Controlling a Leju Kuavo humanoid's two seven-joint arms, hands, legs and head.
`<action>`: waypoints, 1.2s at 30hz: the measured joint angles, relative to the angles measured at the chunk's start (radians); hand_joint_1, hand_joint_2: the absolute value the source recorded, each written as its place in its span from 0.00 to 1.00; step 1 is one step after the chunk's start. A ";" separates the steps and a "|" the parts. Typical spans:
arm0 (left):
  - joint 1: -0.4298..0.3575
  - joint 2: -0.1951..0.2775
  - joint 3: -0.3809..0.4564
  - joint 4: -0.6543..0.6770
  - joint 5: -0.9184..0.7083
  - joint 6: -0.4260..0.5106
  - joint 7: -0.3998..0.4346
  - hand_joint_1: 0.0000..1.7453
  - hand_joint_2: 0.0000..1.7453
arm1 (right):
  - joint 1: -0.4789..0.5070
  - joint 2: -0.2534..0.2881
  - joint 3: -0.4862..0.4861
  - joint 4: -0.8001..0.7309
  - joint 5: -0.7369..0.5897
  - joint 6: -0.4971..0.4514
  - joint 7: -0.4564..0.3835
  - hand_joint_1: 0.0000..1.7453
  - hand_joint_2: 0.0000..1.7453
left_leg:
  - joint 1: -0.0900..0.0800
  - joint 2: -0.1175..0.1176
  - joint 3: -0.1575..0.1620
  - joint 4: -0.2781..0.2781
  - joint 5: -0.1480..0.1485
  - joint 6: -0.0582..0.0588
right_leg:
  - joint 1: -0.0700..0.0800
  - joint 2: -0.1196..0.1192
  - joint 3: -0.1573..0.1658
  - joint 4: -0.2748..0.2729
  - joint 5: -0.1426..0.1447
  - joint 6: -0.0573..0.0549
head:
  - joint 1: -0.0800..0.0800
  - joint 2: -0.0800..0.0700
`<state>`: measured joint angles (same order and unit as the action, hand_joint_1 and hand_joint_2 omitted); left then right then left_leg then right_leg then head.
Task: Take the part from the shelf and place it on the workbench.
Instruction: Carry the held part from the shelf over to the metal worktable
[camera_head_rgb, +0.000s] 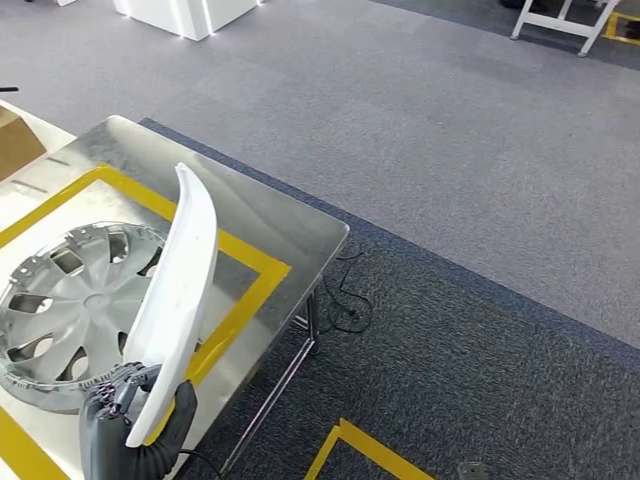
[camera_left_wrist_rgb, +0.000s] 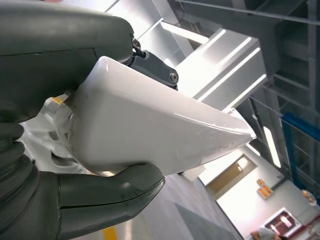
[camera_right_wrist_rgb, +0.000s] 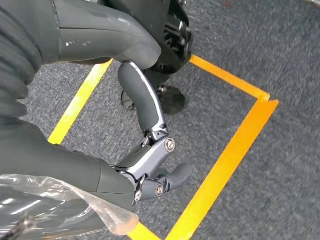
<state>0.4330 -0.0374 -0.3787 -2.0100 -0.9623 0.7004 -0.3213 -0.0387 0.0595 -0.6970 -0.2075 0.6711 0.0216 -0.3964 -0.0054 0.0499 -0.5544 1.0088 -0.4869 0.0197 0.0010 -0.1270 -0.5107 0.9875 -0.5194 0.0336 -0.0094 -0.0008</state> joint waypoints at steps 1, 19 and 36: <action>-0.001 0.000 -0.002 0.000 -0.004 0.000 0.003 1.00 1.00 | -0.002 0.000 0.000 0.000 0.001 0.000 0.000 0.00 1.00 | 0.002 -0.011 0.000 -0.003 0.004 0.007 | -0.002 0.020 -0.006 0.014 -0.013 0.006 | 0.002 0.000; -0.023 0.005 -0.022 0.004 -0.011 0.000 0.038 1.00 1.00 | 0.007 0.004 -0.002 0.002 0.010 0.002 0.002 0.00 1.00 | 0.011 -0.079 -0.099 0.156 -0.065 -0.035 | -0.020 0.141 -0.011 -0.005 0.013 -0.021 | 0.001 0.000; -0.037 0.017 -0.022 0.016 0.050 -0.001 0.017 1.00 1.00 | -0.003 0.005 -0.014 0.002 0.016 0.004 0.004 0.00 1.00 | 0.005 -0.059 0.000 -0.016 0.019 0.028 | -0.011 0.120 -0.126 0.264 -0.133 0.020 | 0.016 0.000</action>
<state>0.3956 -0.0206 -0.4011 -1.9940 -0.9118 0.6996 -0.3044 -0.0414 0.0641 -0.7106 -0.2058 0.6876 0.0252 -0.3920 -0.0002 -0.0095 -0.5542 0.9926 -0.4675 0.0482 -0.0104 -0.0067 -0.6366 1.2519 -0.6525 0.0537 0.0070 -0.0008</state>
